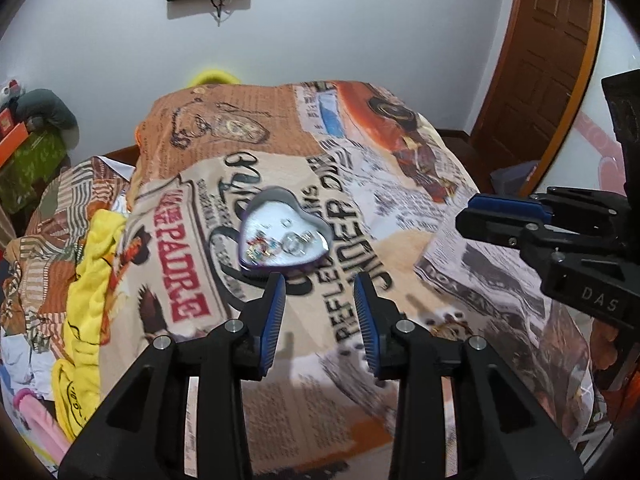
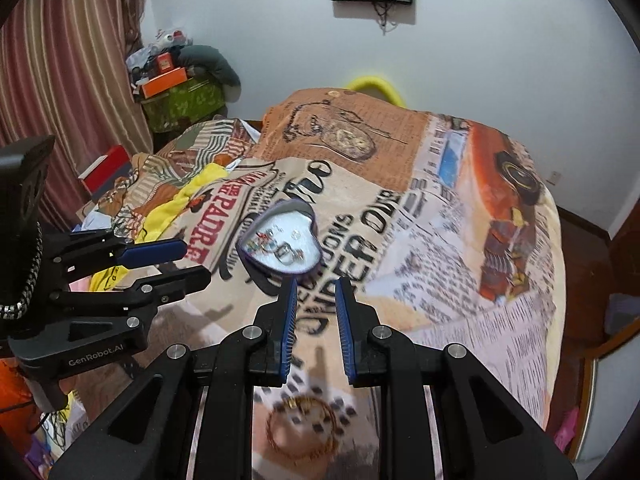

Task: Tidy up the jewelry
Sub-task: 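Move both grippers back to the beaded bracelet and gold ring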

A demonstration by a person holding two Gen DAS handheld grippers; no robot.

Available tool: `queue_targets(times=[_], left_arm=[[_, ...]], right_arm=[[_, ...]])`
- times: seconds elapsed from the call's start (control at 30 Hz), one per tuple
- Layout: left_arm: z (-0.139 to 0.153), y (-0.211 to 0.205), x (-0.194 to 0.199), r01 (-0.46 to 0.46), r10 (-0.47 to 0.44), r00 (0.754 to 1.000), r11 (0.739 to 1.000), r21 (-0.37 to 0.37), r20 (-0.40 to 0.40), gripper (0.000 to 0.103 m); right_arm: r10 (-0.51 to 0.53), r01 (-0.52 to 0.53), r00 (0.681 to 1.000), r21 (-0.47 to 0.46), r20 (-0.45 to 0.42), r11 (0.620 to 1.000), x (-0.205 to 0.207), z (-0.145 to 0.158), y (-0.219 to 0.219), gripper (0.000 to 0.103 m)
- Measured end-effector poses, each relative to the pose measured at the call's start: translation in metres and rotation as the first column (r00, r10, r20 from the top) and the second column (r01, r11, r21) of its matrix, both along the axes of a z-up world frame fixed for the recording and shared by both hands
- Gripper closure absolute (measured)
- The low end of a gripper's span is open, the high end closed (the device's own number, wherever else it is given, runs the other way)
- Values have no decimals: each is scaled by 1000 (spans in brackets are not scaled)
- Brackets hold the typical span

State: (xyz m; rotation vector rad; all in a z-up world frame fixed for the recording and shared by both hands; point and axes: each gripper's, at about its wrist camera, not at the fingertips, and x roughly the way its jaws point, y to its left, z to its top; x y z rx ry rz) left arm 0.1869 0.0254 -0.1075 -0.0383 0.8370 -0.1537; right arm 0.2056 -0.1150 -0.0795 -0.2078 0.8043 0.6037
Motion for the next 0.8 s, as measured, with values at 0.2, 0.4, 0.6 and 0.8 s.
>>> queue_targets(times=[0.2, 0.4, 0.6, 0.8], left_arm=[[-13, -27, -10, 50, -50, 998, 999, -6, -33, 68], [-34, -51, -13, 102, -102, 991, 995, -4, -89, 68], [-55, -70, -12, 140, -138, 979, 990, 2, -147, 68], [-66, -85, -10, 174, -170, 973, 985, 11, -159, 68]], right_arm=[[-45, 45, 999, -3, -29, 999, -13, -16, -25, 85], [-59, 59, 995, -6, -83, 998, -22, -36, -43, 85], [-74, 72, 991, -19, -112, 997, -28, -50, -53, 85], [-79, 79, 988, -9, -129, 997, -30, -55, -61, 85]])
